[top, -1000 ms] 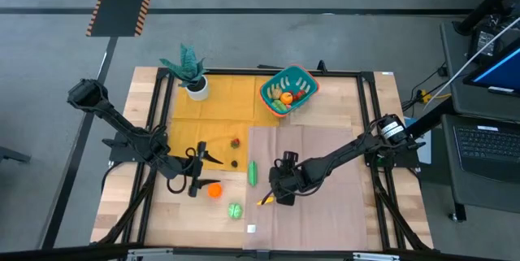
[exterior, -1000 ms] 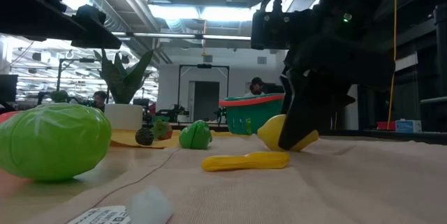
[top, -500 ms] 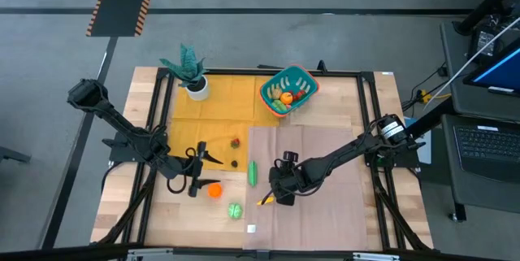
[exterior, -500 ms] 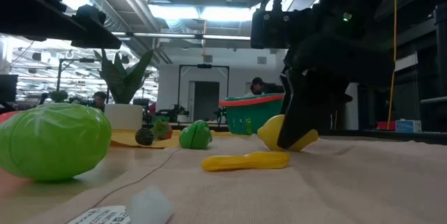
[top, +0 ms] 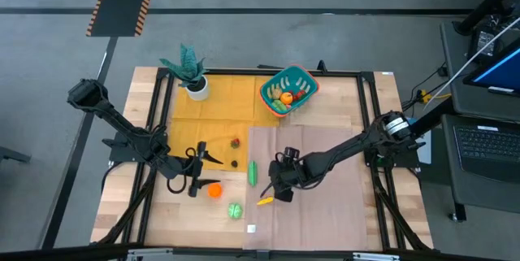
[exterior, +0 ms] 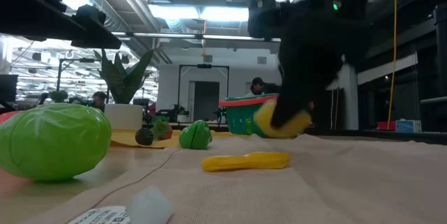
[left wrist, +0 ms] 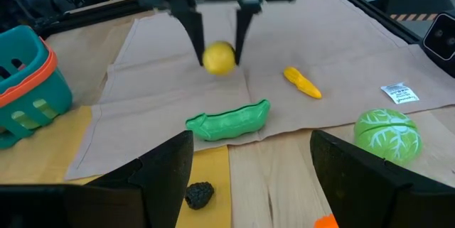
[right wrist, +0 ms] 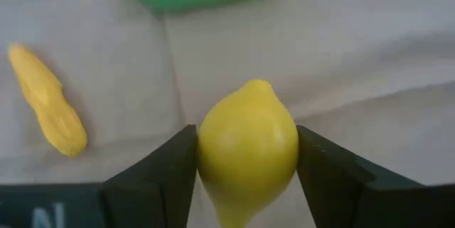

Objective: Pick and placing Produce into tupperware
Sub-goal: Put the lemon into the basket

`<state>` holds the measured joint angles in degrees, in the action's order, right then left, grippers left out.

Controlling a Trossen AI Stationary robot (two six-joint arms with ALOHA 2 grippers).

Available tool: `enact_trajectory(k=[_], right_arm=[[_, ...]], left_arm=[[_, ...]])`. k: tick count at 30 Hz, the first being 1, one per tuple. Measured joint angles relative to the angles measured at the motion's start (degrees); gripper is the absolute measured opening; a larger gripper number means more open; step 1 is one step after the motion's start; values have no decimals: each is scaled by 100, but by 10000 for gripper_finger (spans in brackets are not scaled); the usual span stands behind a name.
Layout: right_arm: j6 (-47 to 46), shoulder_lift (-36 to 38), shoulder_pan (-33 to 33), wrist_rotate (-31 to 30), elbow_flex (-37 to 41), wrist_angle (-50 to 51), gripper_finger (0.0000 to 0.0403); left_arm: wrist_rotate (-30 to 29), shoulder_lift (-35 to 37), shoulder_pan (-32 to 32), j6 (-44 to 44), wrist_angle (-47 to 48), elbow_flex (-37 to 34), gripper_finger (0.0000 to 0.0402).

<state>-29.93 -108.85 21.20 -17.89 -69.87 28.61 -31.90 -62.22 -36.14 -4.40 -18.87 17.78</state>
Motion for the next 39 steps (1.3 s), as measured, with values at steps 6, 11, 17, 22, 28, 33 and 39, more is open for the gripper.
enact_trajectory(k=[6, 11, 17, 22, 28, 33, 39], right_arm=[[43, 702, -313, -104, -2, 309, 208], [16, 1373, -441, -626, -2, 1017, 208], [-9, 2102, -418, -1279, 42, 1320, 208], [-429, 2678, -377, -1399, 974, 882, 208], [-253, 3433, -369, -1458, 2742, -1490, 208], [489, 3943, -386, -1459, 3923, -3511, 208], [1096, 4231, -421, -1220, 4880, -5312, 208]], left_arm=[[0, 0, 0, 0, 0, 0, 275], [1, 0, 17, 16, 2, 0, 275], [0, 0, 138, 48, 44, 0, 275], [-2, 1, 190, 49, 44, 0, 275], [0, 0, 190, 50, 35, 0, 275], [7, 0, 282, 50, 33, 0, 275], [225, 2, 957, 341, -59, -2, 275]])
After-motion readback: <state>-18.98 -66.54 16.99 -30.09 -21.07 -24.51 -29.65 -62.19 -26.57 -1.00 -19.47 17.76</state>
